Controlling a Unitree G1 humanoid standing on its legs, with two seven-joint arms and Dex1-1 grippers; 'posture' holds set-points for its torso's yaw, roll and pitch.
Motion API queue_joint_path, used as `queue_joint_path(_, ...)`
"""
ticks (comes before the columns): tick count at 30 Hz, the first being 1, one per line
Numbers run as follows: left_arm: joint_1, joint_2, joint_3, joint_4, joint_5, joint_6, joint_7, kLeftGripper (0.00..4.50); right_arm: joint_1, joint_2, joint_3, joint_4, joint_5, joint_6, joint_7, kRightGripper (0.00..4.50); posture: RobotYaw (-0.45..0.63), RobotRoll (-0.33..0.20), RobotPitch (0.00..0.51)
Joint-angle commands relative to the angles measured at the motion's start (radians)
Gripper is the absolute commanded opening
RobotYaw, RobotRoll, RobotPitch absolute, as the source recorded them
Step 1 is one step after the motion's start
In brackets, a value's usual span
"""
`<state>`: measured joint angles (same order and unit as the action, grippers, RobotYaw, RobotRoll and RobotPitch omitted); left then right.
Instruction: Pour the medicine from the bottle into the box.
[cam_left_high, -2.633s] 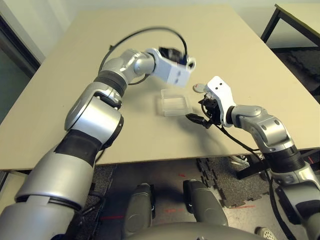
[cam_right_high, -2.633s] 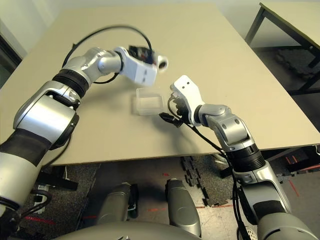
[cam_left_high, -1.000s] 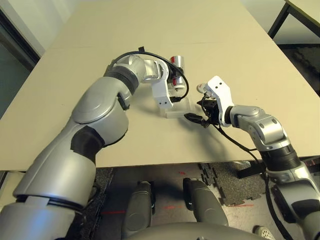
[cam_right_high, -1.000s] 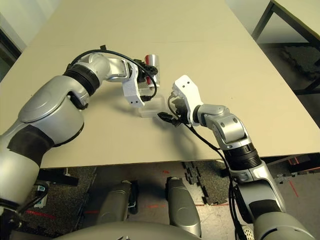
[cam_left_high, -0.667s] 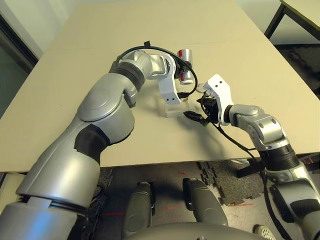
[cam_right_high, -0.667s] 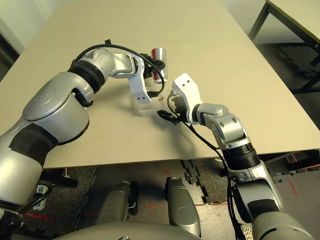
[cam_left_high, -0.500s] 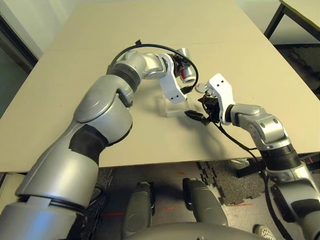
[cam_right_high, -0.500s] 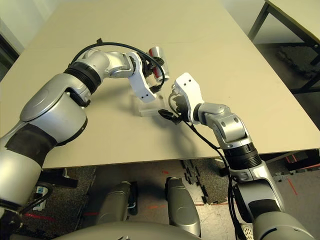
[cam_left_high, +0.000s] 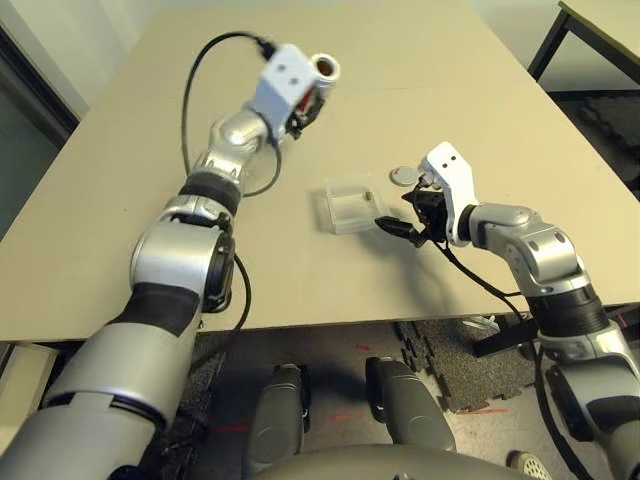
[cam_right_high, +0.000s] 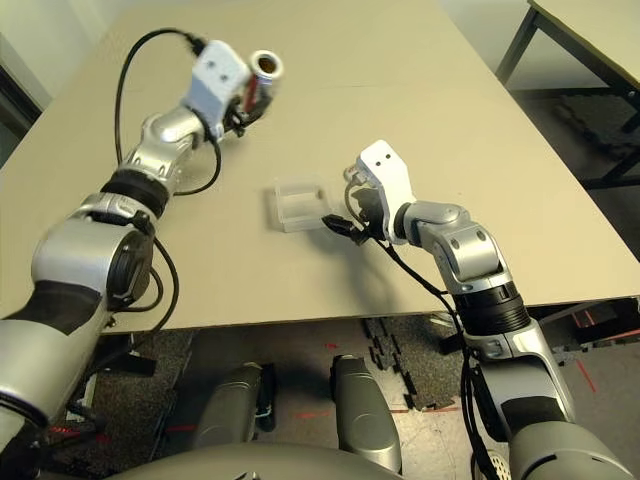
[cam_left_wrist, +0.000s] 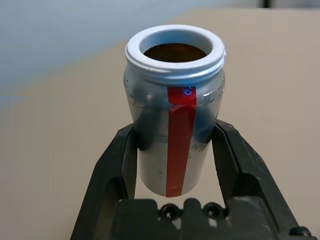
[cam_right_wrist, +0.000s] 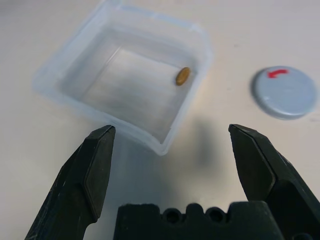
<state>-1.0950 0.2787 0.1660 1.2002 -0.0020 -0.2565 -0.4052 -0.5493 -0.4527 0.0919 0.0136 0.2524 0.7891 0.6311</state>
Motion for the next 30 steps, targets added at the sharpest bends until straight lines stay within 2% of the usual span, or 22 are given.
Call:
queue_joint_path(1,0.072,-0.018,0.050,-0.087,-0.071,0.025,0.046,2.37,0.004,0.015,-0.050,0.031,0.003,-0.033,-0.036,4.50,-0.05,0.000,0.147)
queue_joint_path(10,0.200,-0.040,0.048,-0.175,-0.096,0.069,0.084,2.37,0.028,0.012,-0.064,0.009,0.013,-0.021,-0.030,4.50,-0.05,0.000,0.145)
queue_joint_path(21,0.207,-0.049,0.031,-0.166,-0.089,0.075,0.089,2.37,0.135,-0.069,-0.038,-0.158,0.073,0.079,0.069,4.50,-0.06,0.000,0.143)
queue_joint_path(26,0.215,-0.053,0.038,-0.149,-0.097,0.084,0.091,2.37,0.158,-0.098,-0.063,-0.214,0.114,0.109,0.088,4.50,-0.08,0.000,0.142)
queue_joint_path(30,0.219,-0.059,0.047,-0.139,-0.106,0.093,0.093,2.37,0.148,-0.077,-0.106,-0.208,0.134,0.116,0.048,4.50,-0.08,0.000,0.141)
